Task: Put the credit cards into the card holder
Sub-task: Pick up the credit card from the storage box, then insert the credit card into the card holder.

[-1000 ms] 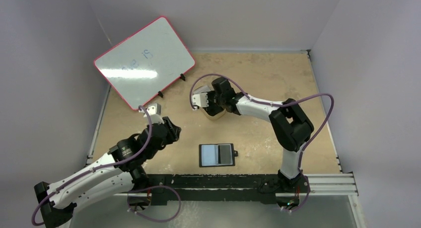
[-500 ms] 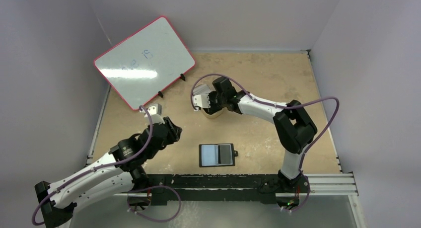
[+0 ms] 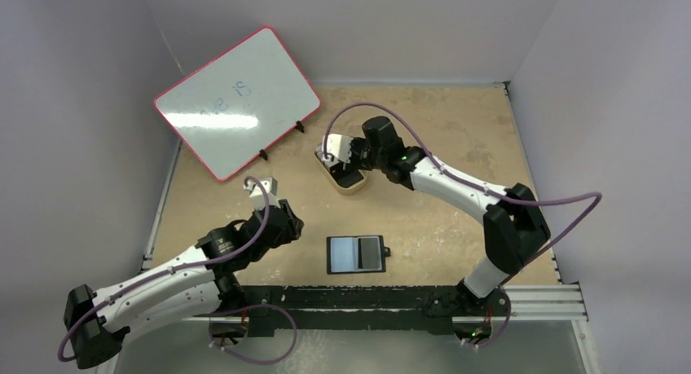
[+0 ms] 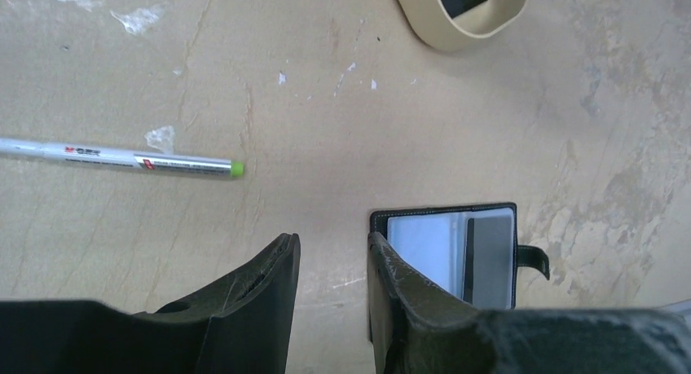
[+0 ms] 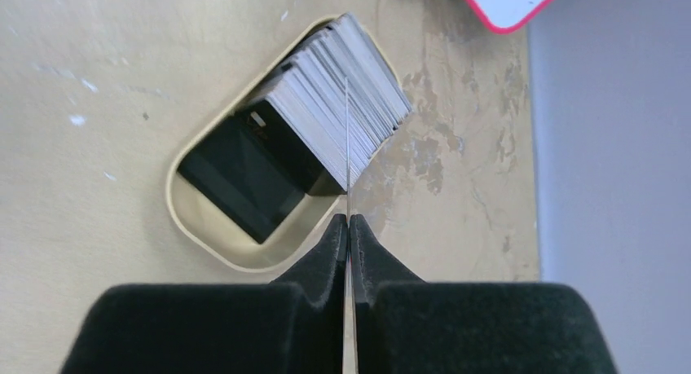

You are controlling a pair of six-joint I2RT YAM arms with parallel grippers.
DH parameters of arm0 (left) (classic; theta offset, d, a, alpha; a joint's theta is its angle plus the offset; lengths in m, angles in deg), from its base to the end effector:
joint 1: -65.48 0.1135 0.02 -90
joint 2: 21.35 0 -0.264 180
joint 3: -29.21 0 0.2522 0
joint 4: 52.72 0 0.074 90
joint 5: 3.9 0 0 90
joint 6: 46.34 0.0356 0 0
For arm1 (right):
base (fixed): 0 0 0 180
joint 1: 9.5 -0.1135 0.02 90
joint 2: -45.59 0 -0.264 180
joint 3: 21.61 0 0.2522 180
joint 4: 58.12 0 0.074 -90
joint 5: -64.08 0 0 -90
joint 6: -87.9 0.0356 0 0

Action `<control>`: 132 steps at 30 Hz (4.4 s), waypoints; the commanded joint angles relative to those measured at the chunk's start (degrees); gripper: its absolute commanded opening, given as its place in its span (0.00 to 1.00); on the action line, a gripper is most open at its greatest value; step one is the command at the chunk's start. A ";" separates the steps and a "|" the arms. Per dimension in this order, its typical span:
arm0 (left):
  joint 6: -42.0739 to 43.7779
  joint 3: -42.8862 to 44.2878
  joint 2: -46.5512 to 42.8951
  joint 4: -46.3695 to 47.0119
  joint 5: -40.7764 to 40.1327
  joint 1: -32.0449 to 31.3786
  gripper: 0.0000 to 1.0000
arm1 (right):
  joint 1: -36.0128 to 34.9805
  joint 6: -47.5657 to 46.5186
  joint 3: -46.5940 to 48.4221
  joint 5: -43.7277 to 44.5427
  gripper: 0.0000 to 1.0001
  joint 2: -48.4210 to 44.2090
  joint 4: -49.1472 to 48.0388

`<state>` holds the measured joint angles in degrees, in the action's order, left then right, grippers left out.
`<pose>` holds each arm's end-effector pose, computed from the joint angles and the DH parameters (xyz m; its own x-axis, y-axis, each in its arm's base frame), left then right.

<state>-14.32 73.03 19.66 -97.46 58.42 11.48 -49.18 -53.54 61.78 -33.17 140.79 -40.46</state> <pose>0.1022 -0.1126 0.2286 -0.6435 -0.3917 -0.6576 -0.0609 0.8826 -0.4662 0.2942 0.2499 0.2710 0.3254 -0.7379 -0.5912 -0.7436 0.1865 -0.6421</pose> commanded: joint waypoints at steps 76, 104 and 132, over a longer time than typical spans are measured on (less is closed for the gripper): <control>-7.80 -13.33 23.47 38.68 21.95 0.03 0.21 | -17.01 108.89 -41.31 8.17 0.00 -33.14 0.38; -8.47 -12.83 25.75 39.08 22.41 -1.02 0.12 | -9.36 110.93 -53.26 1.17 0.00 -35.05 -17.87; -8.92 -12.50 27.78 38.09 22.23 -1.11 0.11 | -9.08 116.39 -59.53 -1.81 0.00 -33.17 -25.20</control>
<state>-23.10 59.37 46.57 -58.38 80.52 10.70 -58.45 62.57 2.94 -34.55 107.13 -65.18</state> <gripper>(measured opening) 0.108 0.005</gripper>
